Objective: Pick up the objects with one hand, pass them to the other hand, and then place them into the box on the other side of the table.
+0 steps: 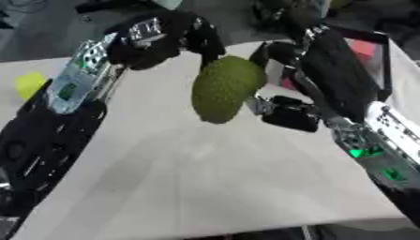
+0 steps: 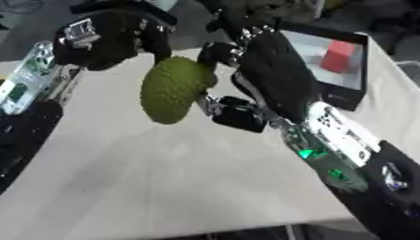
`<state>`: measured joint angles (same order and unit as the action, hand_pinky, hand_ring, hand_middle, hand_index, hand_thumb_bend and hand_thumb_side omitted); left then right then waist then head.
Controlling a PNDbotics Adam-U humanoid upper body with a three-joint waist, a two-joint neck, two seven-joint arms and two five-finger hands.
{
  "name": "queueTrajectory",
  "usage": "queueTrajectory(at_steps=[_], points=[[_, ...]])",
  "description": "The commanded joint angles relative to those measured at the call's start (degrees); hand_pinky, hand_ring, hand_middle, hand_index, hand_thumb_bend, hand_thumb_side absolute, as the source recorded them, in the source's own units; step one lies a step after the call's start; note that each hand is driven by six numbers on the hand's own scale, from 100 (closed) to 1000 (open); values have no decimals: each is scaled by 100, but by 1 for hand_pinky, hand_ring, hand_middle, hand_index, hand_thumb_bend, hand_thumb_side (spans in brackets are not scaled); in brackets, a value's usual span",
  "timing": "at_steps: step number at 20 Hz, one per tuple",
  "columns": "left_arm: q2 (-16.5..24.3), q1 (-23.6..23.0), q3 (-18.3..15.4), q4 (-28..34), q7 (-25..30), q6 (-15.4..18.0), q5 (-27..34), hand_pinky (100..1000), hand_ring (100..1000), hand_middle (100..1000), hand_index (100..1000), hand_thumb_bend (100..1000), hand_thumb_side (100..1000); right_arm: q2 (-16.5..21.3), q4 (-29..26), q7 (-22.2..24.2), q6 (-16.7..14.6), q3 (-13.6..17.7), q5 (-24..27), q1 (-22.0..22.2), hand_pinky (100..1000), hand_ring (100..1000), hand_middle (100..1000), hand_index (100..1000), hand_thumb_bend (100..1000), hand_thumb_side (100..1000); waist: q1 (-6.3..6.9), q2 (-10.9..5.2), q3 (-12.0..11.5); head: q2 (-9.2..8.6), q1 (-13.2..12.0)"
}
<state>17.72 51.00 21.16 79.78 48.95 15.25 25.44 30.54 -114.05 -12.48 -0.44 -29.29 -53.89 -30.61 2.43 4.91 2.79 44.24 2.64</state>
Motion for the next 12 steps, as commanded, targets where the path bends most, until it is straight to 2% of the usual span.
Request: queueTrajectory(at_steps=[1, 6, 7, 9, 12], points=[[277, 62, -310, -133, 301, 338, 72, 599, 516, 522, 698, 106, 1000, 167, -54, -63, 124, 175, -35, -8, 642, 725, 1000, 205, 118, 301, -9, -84, -7, -12, 53], [1120, -99, -765, -360, 301, 1004, 264, 603, 521, 531, 710, 100, 1000, 451, -54, -106, 375, 416, -198, 214, 654, 727, 1000, 208, 100, 310, 56, -131, -99, -12, 343], [1378, -177, -915, -401, 301, 1181, 354, 604, 524, 534, 714, 100, 1000, 562, -54, -105, 471, 511, -258, 304, 662, 728, 1000, 210, 100, 316, 81, -142, -141, -12, 483], [1872, -370, -1236, -451, 301, 1473, 632, 605, 526, 538, 716, 100, 946, 787, -54, -99, 702, 725, -393, 494, 666, 728, 1000, 211, 100, 317, 120, -151, -228, -12, 748], [2532, -792, -1786, -418, 239, 1627, 1244, 604, 526, 537, 712, 100, 874, 1138, -54, -56, 1209, 1133, -636, 841, 673, 730, 1000, 213, 100, 323, 165, -140, -397, -12, 1181]])
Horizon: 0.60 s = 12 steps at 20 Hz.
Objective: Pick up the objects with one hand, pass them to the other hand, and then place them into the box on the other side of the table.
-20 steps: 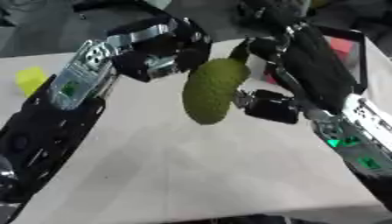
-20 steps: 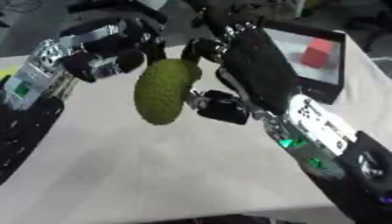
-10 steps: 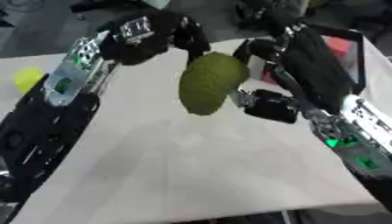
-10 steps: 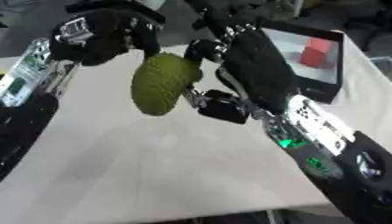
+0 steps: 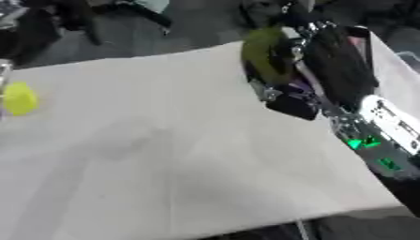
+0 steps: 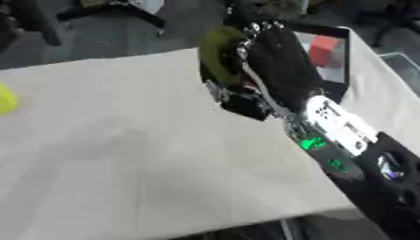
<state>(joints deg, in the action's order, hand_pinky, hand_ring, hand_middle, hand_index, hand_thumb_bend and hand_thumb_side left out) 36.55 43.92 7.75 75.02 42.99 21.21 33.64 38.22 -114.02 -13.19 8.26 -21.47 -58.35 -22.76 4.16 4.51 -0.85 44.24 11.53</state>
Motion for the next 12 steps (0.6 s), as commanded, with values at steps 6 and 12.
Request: queueTrajectory(at_steps=[6, 12], points=[[1298, -1372, -1406, 747, 496, 811, 1217, 604, 527, 538, 709, 100, 820, 1066, 299, 279, 1610, 1317, -686, 701, 682, 733, 1000, 224, 100, 243, 27, 7, -428, -82, 1323], [996, -2581, -2128, 1625, 459, 744, 1160, 600, 523, 531, 701, 100, 882, 1615, 1819, 5, 2599, 2216, -303, 962, 646, 743, 1000, 328, 127, 537, -14, 309, -996, -556, 2080]])
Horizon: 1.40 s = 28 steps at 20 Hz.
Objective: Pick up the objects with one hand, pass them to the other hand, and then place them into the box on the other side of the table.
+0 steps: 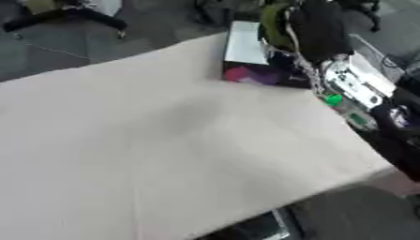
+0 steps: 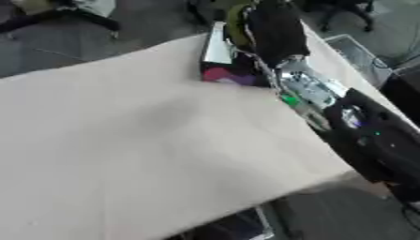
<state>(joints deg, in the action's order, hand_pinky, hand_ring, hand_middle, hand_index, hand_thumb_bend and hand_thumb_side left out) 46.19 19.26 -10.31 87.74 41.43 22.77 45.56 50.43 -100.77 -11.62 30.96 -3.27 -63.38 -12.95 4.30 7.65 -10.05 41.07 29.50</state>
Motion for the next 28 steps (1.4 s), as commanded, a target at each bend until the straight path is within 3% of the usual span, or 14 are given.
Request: queueTrajectory(at_steps=[1, 2, 4, 5, 6, 7, 8, 12, 16, 18, 20, 21, 24, 28], points=[[-80, -209, -397, 454, 609, 522, -82, 599, 522, 530, 700, 100, 887, 465, 765, -259, 459, 535, 336, 16, 640, 743, 1000, 349, 158, 549, -39, 64, -219, -328, 412], [-201, -270, -454, 544, 614, 447, -137, 599, 522, 529, 699, 100, 895, 524, 1005, -383, 567, 663, 465, 51, 634, 743, 1000, 371, 186, 565, -49, 127, -362, -407, 536], [-458, -374, -554, 688, 636, 277, -264, 598, 521, 527, 696, 100, 921, 604, 1437, -666, 799, 917, 733, 126, 606, 745, 1000, 485, 375, 586, -75, 242, -608, -569, 762], [-591, -443, -603, 755, 660, 199, -344, 597, 520, 527, 695, 100, 933, 633, 1620, -831, 923, 1038, 865, 155, 588, 741, 1000, 538, 550, 554, -86, 296, -702, -644, 868], [-716, -534, -660, 813, 684, 133, -447, 597, 520, 526, 695, 100, 949, 652, 1777, -1008, 1038, 1132, 1000, 185, 584, 747, 1000, 646, 856, 541, -92, 344, -779, -708, 955], [-807, -624, -708, 853, 702, 82, -553, 597, 519, 526, 694, 100, 955, 665, 1889, -1146, 1130, 1186, 1116, 207, 585, 754, 1000, 719, 959, 567, -95, 379, -825, -749, 1006], [-883, -721, -757, 870, 711, 23, -675, 597, 519, 525, 693, 100, 974, 671, 1953, -1270, 1217, 1218, 1213, 212, 588, 758, 1000, 762, 1000, 554, -93, 406, -850, -765, 1041], [-1011, -851, -884, 866, 676, -18, -994, 598, 520, 526, 692, 100, 990, 672, 1800, -1660, 1426, 1193, 1242, 245, 612, 776, 1000, 912, 1000, 678, -101, 431, -805, -728, 1071], [-909, -735, -874, 780, 664, -33, -1095, 599, 521, 527, 693, 100, 957, 588, 881, -1674, 1228, 971, 794, 285, 683, 792, 1000, 938, 1000, 758, -129, 327, -538, -632, 861], [-799, -710, -922, 693, 603, -20, -1092, 600, 521, 527, 692, 100, 895, 489, 172, -1353, 814, 722, 296, 275, 749, 807, 1000, 931, 806, 725, -142, 222, -282, -461, 414], [-674, -717, -1001, 566, 530, 8, -1138, 603, 524, 530, 689, 100, 812, 269, -638, -704, 257, 453, -416, 206, 806, 822, 1000, 930, 583, 709, -154, 89, 22, -195, -395], [-615, -713, -1031, 499, 518, 35, -1185, 603, 525, 530, 690, 100, 777, 113, -1004, -340, -20, 332, -773, 154, 813, 824, 1000, 928, 523, 689, -165, 31, 165, -66, -776], [-417, -652, -1045, 245, 525, 209, -1399, 606, 527, 534, 691, 100, 697, -523, -1337, 184, -897, -127, -1489, -174, 820, 829, 1000, 923, 380, 613, -205, -124, 515, 249, -1795], [-104, -403, -909, -286, 405, 713, -1837, 608, 533, 542, 698, 100, 566, -1387, -1379, 110, -1879, -779, -1565, -542, 804, 828, 1000, 915, 366, 569, -264, -269, 802, 302, -2835]])
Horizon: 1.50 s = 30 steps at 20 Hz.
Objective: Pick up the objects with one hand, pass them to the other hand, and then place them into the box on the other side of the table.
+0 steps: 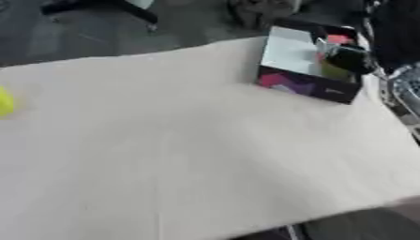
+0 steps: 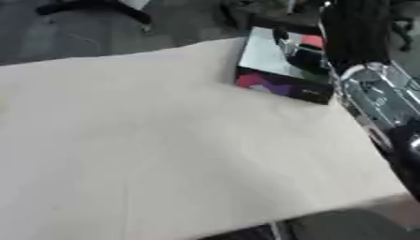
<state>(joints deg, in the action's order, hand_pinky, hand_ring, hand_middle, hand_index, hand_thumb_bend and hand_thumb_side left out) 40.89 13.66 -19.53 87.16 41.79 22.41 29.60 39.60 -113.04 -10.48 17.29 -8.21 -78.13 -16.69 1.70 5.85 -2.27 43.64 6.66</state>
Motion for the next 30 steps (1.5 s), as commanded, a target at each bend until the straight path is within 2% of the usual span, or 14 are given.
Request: queueTrajectory(at_steps=[1, 3, 5, 6, 8, 10, 15, 20, 24, 30], points=[[497, 242, 52, -387, 276, 922, -407, 609, 535, 545, 702, 100, 518, -432, -154, -27, -745, -444, -13, -237, 803, 826, 1000, 912, 362, 566, -14, -114, 70, 46, -744], [567, 361, 138, -650, 71, 1240, -715, 609, 535, 545, 702, 100, 518, -551, -155, -54, -1053, -588, 154, -314, 803, 826, 1000, 912, 362, 566, -22, -137, 123, 48, -946], [582, 397, 202, -774, -73, 1431, -881, 609, 535, 545, 702, 100, 518, -574, -155, -58, -1161, -599, 237, -335, 803, 826, 1000, 912, 362, 566, -24, -143, 138, 48, -998], [601, 421, 220, -820, -105, 1474, -936, 619, 556, 576, 726, 100, 249, -576, -155, -52, -1193, -615, 267, -356, 801, 823, 1000, 901, 357, 565, -29, -157, 147, 48, -1091], [799, 624, 248, -1039, -70, 1397, -1090, 624, 567, 590, 736, 100, 245, -621, -155, -4, -1330, -811, 403, -459, 800, 823, 1000, 900, 357, 568, -54, -180, 215, 48, -1330], [1067, 887, 319, -1311, -100, 1249, -1262, 636, 591, 620, 757, 100, 244, -697, -155, -9, -1499, -1024, 547, -532, 796, 821, 1000, 897, 361, 573, -76, -164, 317, 48, -1444], [1486, 1290, 505, -2043, -341, 967, -1714, 658, 633, 687, 794, 100, 251, -783, -155, -48, -1840, -1030, 752, -674, 785, 819, 1000, 893, 375, 572, -46, -28, 659, 48, -1609], [1770, 1388, 594, -2802, -633, 1032, -2181, 679, 682, 749, 835, 105, 272, -817, -155, -94, -1877, -1040, 841, -782, 766, 816, 1000, 887, 402, 565, 55, 133, 1075, 48, -1796], [1968, 1356, 639, -3412, -982, 1103, -2556, 682, 694, 765, 862, 188, 290, -840, -155, -147, -1866, -1062, 889, -844, 755, 813, 1000, 884, 418, 561, 133, 231, 1385, 48, -2014], [2060, 1394, 612, -4323, -1541, 1167, -3117, 680, 694, 769, 872, 176, 290, -862, -155, -197, -1835, -1087, 912, -891, 744, 812, 1000, 882, 436, 552, 220, 344, 1637, 48, -2206]])
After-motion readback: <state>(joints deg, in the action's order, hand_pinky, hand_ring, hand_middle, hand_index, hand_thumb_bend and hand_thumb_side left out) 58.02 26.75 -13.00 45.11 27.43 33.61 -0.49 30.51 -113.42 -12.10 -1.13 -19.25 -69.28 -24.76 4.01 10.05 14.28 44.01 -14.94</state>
